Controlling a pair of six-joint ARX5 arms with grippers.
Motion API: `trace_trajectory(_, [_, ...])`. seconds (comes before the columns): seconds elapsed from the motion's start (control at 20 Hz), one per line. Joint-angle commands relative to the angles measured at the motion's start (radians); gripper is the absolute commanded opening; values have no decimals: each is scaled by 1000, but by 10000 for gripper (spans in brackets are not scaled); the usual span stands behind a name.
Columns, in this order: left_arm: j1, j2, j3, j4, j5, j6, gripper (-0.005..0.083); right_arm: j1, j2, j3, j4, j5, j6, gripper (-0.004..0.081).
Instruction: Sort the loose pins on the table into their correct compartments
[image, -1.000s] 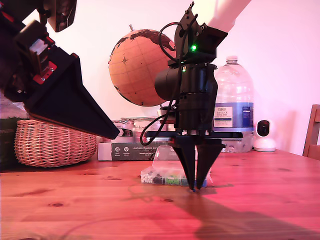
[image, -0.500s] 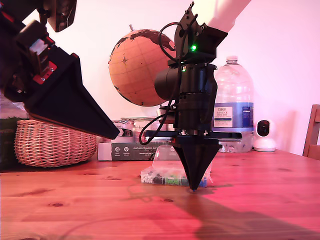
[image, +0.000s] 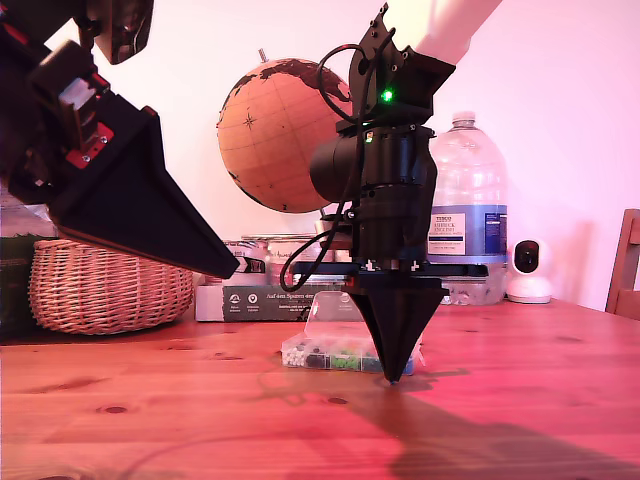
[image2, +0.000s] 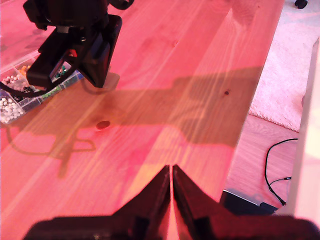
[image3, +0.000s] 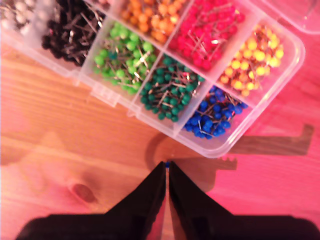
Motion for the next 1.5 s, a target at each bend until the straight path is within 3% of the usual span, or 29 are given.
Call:
trace_trajectory(0.0, [-2,4,-21,8,1,-3,-24,1,1,0,-4,-3,-6,-13])
trace_trajectory(0.85, [-2,4,-21,8,1,-3,-24,1,-82,0,-3,-3,-14,-13])
trace_trajectory(0.95, [-2,4,-21,8,1,-3,-24,0,-81,0,-22,-33,-14,-12])
trace_trajectory(1.15, [-2,4,-21,8,1,-3,-24,1,-65,0,0,-45,-24,140])
trace_trajectory(1.45, [-2,4,-21,8,1,-3,-24,0,-48,0,-3,-27,-29,141])
